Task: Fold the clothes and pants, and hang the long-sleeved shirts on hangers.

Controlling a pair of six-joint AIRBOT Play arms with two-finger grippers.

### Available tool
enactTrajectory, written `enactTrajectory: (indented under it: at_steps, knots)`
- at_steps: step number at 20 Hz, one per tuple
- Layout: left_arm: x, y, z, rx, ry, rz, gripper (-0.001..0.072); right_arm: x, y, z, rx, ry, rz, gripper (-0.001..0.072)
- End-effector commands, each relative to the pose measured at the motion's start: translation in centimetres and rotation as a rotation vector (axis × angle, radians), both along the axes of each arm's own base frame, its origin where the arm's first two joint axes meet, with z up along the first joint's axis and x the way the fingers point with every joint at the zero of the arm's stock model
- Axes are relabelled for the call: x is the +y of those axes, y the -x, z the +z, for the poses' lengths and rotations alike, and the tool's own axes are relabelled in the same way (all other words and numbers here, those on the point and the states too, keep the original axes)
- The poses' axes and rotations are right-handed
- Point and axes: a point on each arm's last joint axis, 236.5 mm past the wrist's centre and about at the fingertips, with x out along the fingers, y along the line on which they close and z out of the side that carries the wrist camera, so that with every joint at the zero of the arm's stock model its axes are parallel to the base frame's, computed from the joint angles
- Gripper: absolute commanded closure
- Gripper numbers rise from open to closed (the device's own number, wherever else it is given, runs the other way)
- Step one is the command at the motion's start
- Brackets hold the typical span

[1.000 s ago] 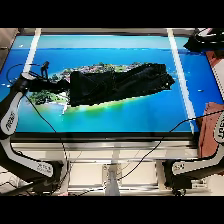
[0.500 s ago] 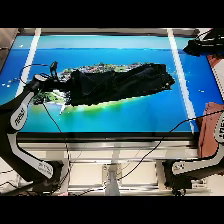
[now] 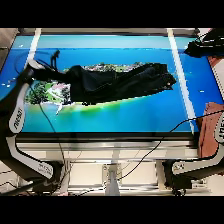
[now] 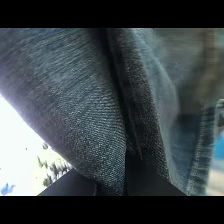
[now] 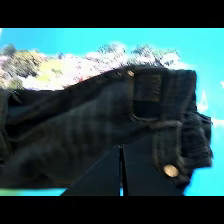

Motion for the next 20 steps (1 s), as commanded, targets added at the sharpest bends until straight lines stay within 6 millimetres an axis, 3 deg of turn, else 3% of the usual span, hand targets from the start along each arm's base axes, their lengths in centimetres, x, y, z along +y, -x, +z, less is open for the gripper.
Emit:
enactTrajectory:
  at_steps: [1, 3, 5, 8, 12, 15, 17, 20]
  knots:
    - [2.8, 1.6, 7.8, 0.019, -0.141, -0.013, 0.0677, 0.3, 1.8, -1.4, 0.091, 0.011, 0.034, 0.0679]
    - [3.6, 0.9, 13.0, -0.055, -0.172, 0.044, 0.0677, 1.0, 2.1, -1.4, 0.102, -0.012, 0.049, 0.0679]
    - [4.3, 1.5, 15.3, -0.05, -0.196, 0.082, 0.0678, 2.1, 2.1, -1.1, 0.099, -0.06, 0.07, 0.0679]
    - [5.1, 3.5, 13.8, 0.079, -0.228, 0.107, 0.0678, 6.4, 3.0, -2.4, 0.155, -0.168, 0.155, 0.068]
    - [6.4, 4.2, 12.1, 0.124, -0.347, 0.125, 0.0677, 12.8, 4.5, -8.5, 0.28, -0.2, 0.237, 0.0679]
    - [7.2, 4.2, 11.5, 0.129, -0.427, 0.143, 0.0677, 19.1, 5.0, -11.6, 0.282, -0.206, 0.292, 0.0679]
    - [7.8, 4.2, 11.1, 0.138, -0.467, 0.157, 0.0677, 23.8, 5.4, -12.6, 0.249, -0.19, 0.347, 0.0679]
    - [7.8, 4.4, 10.6, 0.151, -0.469, 0.155, 0.0676, 30.3, 5.1, -12.0, 0.121, -0.14, 0.422, 0.0679]
